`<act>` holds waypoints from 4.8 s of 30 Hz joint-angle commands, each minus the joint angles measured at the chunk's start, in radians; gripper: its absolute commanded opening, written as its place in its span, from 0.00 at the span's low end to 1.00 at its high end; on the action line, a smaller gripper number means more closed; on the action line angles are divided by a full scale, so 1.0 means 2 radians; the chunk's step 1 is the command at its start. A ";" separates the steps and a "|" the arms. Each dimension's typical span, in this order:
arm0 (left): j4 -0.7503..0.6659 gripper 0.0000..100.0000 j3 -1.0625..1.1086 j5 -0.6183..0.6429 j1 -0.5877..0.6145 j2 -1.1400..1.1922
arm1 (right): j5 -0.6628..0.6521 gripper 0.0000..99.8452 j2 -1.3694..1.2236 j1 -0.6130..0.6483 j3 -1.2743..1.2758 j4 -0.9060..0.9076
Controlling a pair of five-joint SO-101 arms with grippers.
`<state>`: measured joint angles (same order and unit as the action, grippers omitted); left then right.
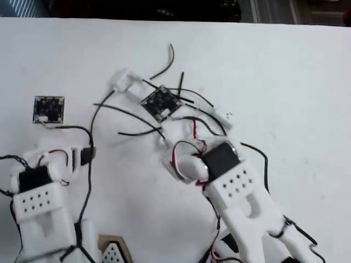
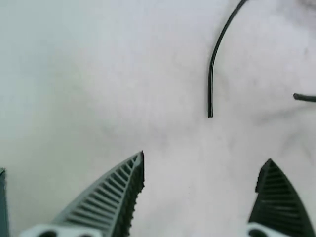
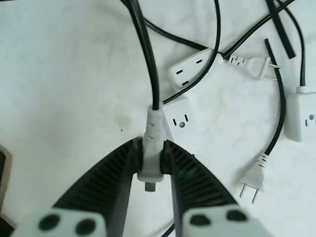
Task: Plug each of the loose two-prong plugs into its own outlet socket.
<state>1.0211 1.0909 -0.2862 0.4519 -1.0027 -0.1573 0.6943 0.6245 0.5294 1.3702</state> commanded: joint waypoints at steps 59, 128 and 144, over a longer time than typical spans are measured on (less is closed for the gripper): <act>0.068 0.39 -0.150 -0.076 -0.290 0.102 | 0.181 0.02 0.223 -0.208 0.278 -0.354; 0.028 0.03 -0.068 -0.218 -0.411 0.250 | 0.234 0.02 0.223 -0.345 0.311 -0.445; 0.084 0.30 -0.038 -0.161 -0.372 0.096 | 0.232 0.02 0.223 -0.336 0.311 -0.444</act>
<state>1.1546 1.0219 -0.5930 -0.3000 -0.7465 0.3076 1.1239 -0.0522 1.1600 0.4971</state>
